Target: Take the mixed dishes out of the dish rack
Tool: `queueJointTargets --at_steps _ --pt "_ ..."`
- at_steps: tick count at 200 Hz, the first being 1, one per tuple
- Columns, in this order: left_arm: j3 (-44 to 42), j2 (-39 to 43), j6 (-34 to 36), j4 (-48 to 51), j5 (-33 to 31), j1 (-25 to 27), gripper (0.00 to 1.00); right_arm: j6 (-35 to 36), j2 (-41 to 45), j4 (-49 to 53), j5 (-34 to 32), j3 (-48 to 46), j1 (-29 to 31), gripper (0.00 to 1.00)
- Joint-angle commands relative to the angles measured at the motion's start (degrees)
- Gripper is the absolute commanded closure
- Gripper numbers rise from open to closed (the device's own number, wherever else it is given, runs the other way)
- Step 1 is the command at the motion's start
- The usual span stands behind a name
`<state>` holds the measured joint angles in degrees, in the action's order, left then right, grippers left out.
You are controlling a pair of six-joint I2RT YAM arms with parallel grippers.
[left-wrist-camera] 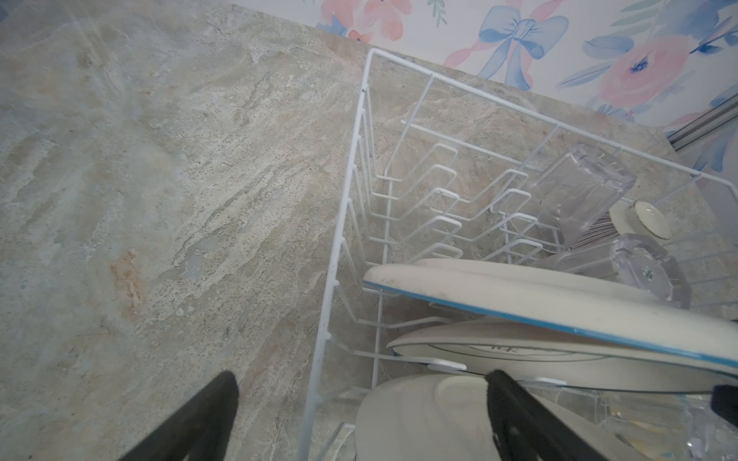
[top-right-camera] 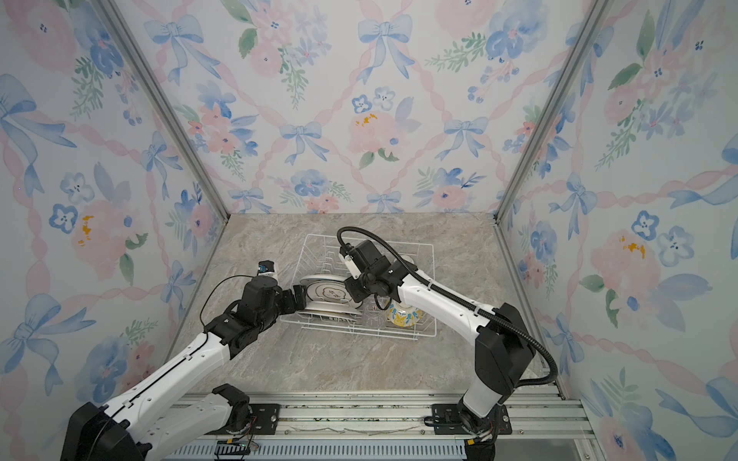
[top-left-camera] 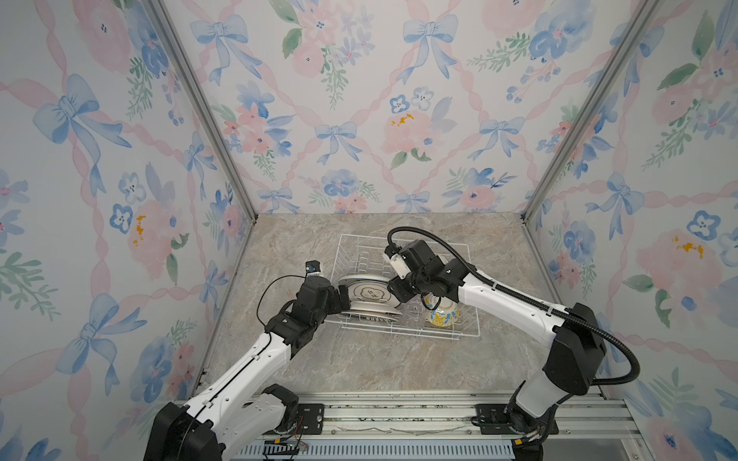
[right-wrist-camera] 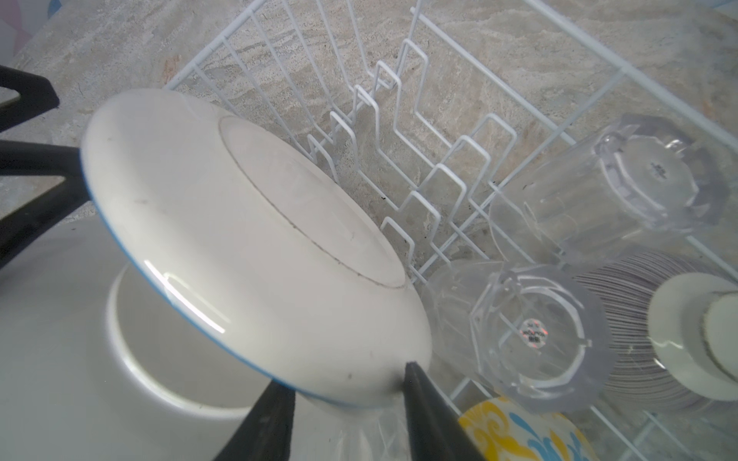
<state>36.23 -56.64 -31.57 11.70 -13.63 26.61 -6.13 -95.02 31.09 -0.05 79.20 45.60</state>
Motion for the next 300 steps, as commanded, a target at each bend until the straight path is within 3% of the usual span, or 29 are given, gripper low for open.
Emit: queueJointTargets --at_steps 1,159,300 --pt "1.1 -0.2 0.5 -1.0 -0.7 0.3 0.02 0.9 -0.9 1.3 -1.5 2.3 0.3 0.54" --pt "0.9 0.0 0.8 -1.4 -1.8 0.3 0.02 -0.1 4.3 0.0 -1.3 1.8 -0.4 0.53" --pt "0.3 1.4 1.3 -1.5 -3.2 0.3 0.02 0.5 -1.2 -0.6 -2.8 3.0 -0.9 0.53"
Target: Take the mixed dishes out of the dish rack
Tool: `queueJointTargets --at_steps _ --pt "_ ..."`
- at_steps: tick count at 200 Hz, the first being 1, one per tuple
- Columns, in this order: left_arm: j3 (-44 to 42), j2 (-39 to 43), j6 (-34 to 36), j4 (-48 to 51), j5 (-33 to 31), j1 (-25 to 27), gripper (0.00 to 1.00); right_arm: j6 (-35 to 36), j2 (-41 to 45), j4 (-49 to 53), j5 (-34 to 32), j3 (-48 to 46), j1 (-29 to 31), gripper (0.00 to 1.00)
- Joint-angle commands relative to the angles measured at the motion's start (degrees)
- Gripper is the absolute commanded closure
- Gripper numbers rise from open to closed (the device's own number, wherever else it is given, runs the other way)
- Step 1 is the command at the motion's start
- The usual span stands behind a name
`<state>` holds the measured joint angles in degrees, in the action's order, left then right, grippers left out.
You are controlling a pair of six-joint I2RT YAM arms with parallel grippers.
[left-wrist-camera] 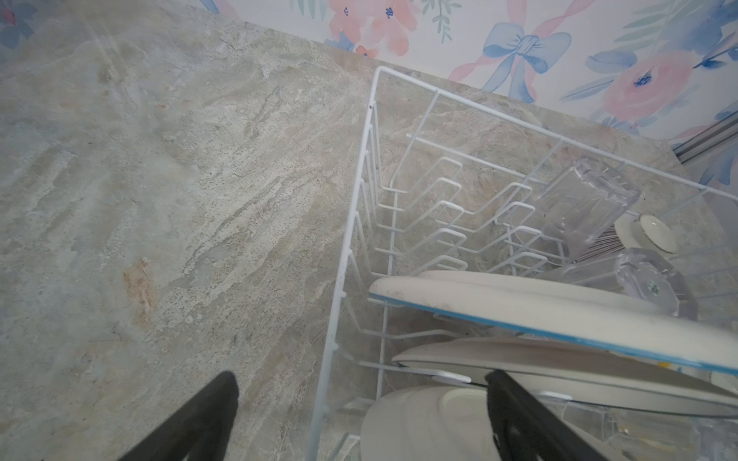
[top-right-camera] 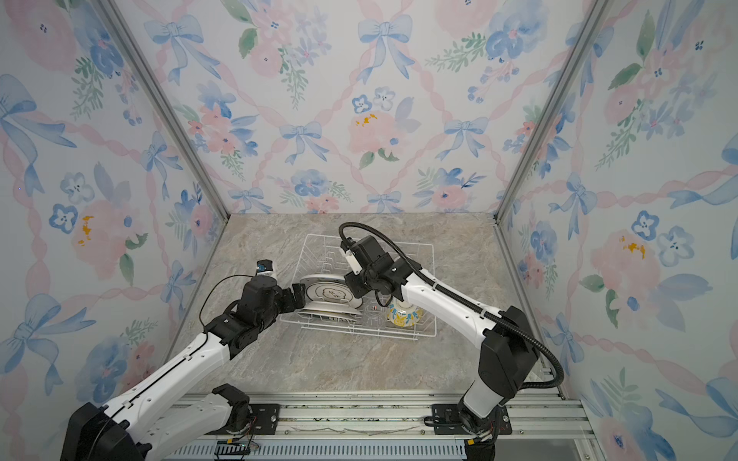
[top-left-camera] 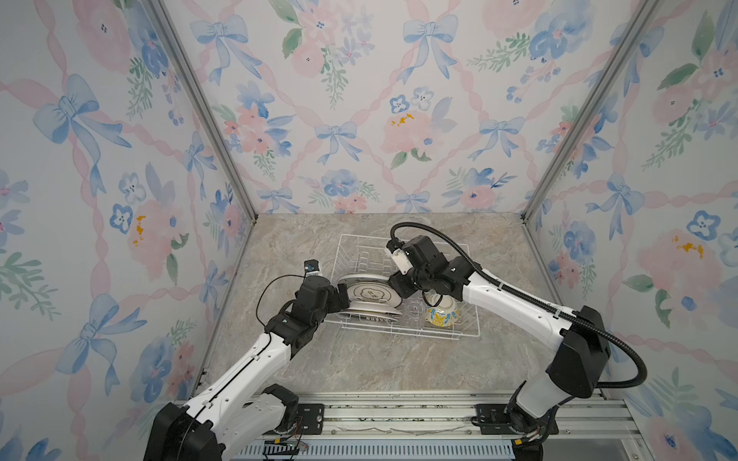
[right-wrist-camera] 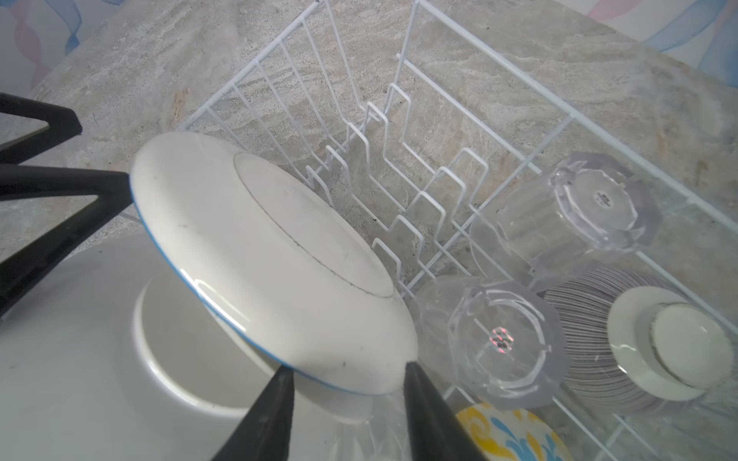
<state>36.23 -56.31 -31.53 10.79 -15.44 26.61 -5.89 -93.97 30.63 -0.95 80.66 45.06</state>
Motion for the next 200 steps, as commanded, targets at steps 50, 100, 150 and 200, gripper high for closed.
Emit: queueJointTargets --at_steps 50,100,150,200 --pt "1.2 1.1 2.2 -0.5 -2.0 0.3 0.02 4.6 -4.4 -2.1 -2.6 2.1 -0.3 0.54" --pt "1.9 1.1 2.5 -0.4 -2.1 0.3 0.02 13.0 -3.4 -6.9 -3.1 -0.1 -0.4 0.55" --pt "2.1 1.5 2.7 -0.4 -2.1 0.2 0.02 15.9 -2.7 -9.4 -2.2 -2.1 -0.7 0.83" --pt "2.0 2.3 2.3 -0.3 -1.6 0.2 0.02 17.3 -1.1 -11.3 -2.2 -3.6 -0.8 0.92"
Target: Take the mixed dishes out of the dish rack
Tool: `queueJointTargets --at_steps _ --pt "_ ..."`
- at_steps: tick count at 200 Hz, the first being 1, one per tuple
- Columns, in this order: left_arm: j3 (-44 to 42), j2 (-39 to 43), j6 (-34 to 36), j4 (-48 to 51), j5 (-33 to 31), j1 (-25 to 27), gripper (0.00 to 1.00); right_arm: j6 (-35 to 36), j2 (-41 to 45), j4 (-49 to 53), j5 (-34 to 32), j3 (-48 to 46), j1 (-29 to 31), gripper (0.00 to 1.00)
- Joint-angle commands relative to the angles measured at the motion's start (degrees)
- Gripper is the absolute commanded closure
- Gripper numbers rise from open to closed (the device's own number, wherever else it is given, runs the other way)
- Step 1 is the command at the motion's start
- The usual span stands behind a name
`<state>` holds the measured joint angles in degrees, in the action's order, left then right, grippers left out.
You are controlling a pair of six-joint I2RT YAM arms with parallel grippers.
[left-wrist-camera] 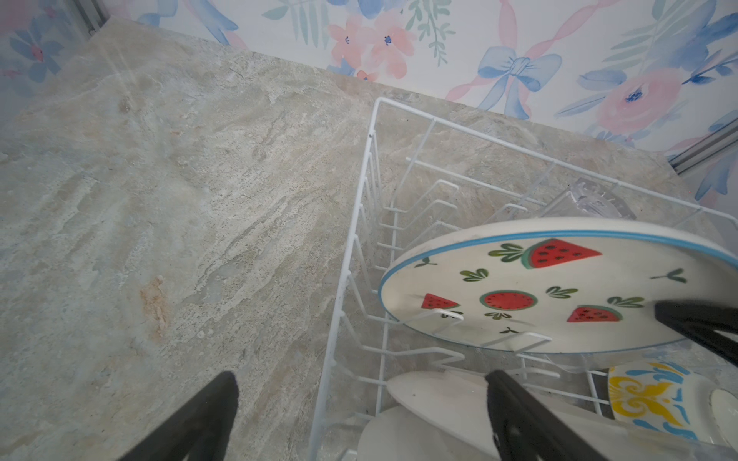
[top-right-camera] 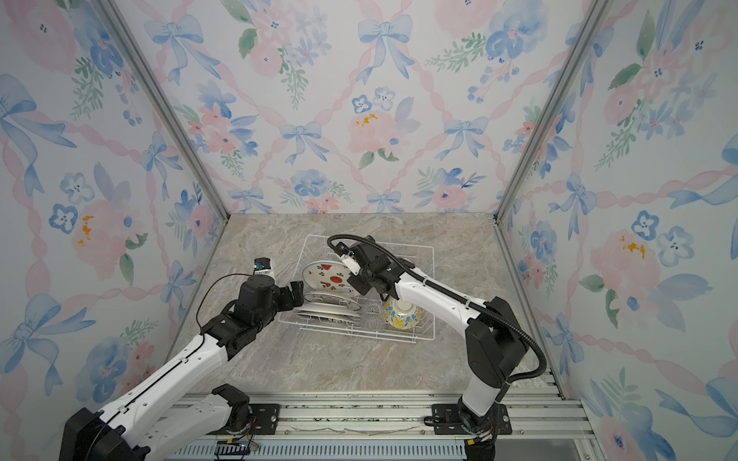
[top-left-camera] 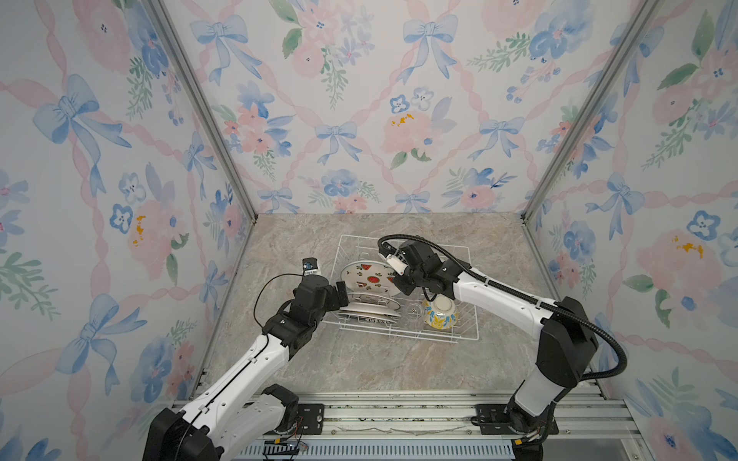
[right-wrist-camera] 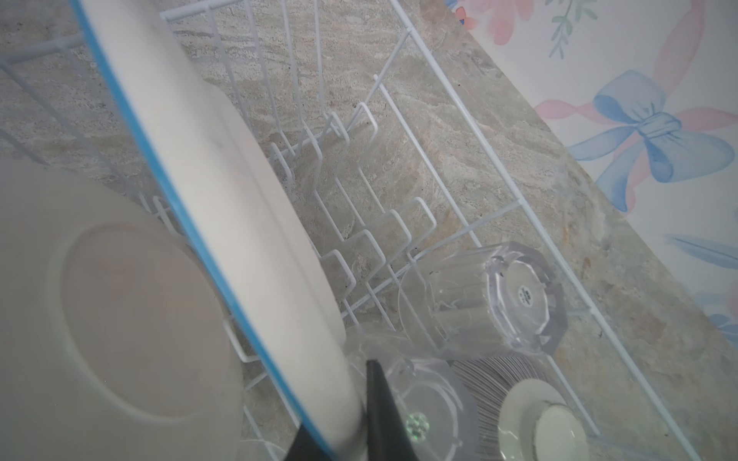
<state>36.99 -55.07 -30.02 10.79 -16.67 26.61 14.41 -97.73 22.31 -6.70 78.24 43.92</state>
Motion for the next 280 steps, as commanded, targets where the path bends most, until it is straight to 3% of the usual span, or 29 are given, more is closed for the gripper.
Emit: queueJointTargets --at_steps 1,57,74,129,160,238,280 --pt "1.2 1.1 0.8 -0.4 -0.3 0.2 0.02 -3.0 3.8 -3.1 3.5 -1.3 0.4 0.92" --pt "1.1 2.1 0.3 -0.3 0.0 0.2 0.02 -2.1 7.3 -6.0 1.5 -1.6 0.2 0.95" --pt "1.2 2.5 0.4 -0.3 -0.1 0.2 0.02 -3.6 8.1 -6.1 1.7 -0.8 0.2 1.00" --pt "1.2 2.4 0.5 -0.3 -0.9 0.2 0.02 -8.3 11.3 -5.5 1.6 0.5 -0.1 1.00" --pt "2.5 0.6 0.6 -0.3 -0.6 0.2 0.02 -12.2 13.0 -5.7 -0.2 0.4 -1.6 1.00" --pt "9.1 -6.8 -0.5 -0.3 3.0 0.3 0.02 -24.9 17.9 -14.1 3.8 -5.3 -7.1 1.00" --pt "10.4 -8.5 -1.8 -0.4 3.7 0.3 0.02 -27.8 17.8 -14.5 5.9 -5.4 -9.2 1.00"
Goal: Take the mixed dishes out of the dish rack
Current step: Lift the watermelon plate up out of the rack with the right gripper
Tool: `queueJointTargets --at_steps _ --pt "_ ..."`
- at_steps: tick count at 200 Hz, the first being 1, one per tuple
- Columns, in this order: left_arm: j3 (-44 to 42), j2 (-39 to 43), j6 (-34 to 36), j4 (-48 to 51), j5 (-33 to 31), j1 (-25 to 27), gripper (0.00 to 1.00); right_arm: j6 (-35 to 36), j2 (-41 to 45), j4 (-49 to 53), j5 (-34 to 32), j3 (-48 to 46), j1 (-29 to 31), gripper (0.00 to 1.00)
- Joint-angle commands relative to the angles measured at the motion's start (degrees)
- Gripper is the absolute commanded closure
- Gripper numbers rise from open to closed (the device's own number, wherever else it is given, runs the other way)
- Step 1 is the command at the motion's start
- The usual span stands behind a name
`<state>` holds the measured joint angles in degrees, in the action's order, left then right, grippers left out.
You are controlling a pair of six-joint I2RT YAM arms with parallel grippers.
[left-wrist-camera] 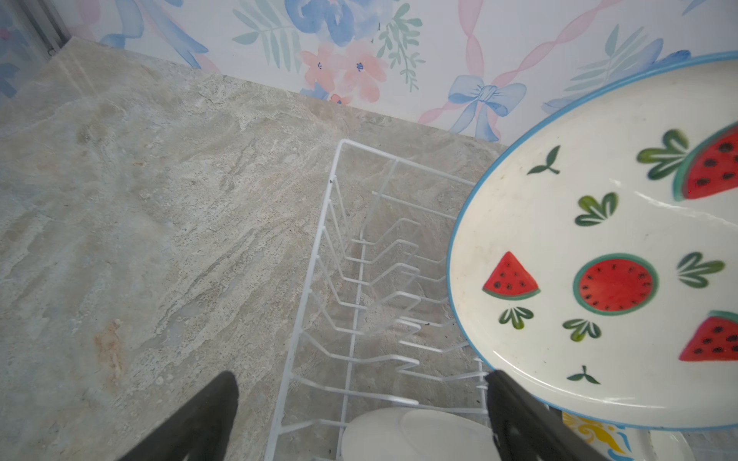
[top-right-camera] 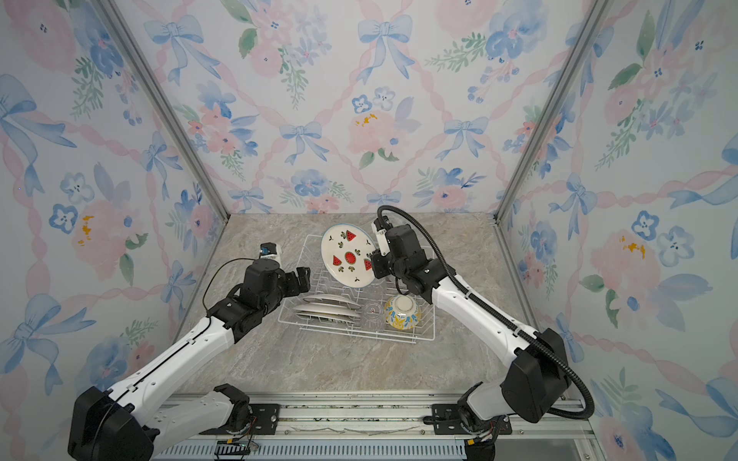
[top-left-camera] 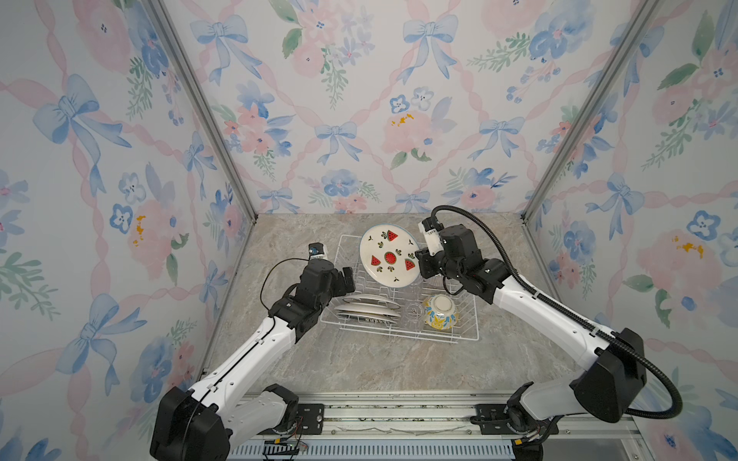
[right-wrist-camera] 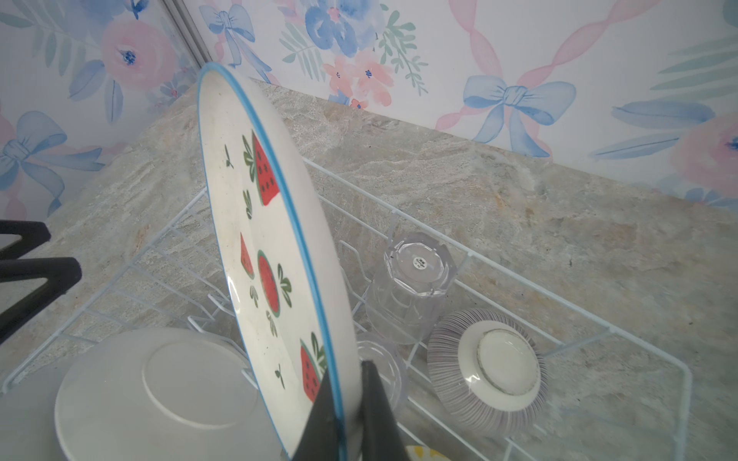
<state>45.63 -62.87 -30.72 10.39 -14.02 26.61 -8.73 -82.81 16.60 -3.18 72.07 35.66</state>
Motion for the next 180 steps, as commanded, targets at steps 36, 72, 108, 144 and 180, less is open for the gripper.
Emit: queueJointTargets --at_steps 36,72,108,144,180 --pt "2.9 -1.3 -1.7 0.0 1.5 0.3 0.02 -8.1 2.0 -9.5 5.2 0.7 -2.6 1.00" --pt "3.4 -1.8 -3.2 -0.1 2.5 0.5 0.02 -10.8 1.9 -11.3 6.9 0.7 -3.4 1.00" --pt "3.9 -1.6 -5.2 -0.3 2.5 0.7 0.02 -13.1 2.0 -12.7 6.2 0.2 -3.4 1.00" --pt "3.4 -0.5 -5.9 -3.2 2.6 1.5 0.02 -15.9 2.4 -14.6 5.7 -0.8 -3.5 1.00" --pt "2.7 -1.2 -7.6 -7.7 4.6 2.3 0.02 -19.5 3.0 -18.3 6.3 -3.0 -3.6 1.00"
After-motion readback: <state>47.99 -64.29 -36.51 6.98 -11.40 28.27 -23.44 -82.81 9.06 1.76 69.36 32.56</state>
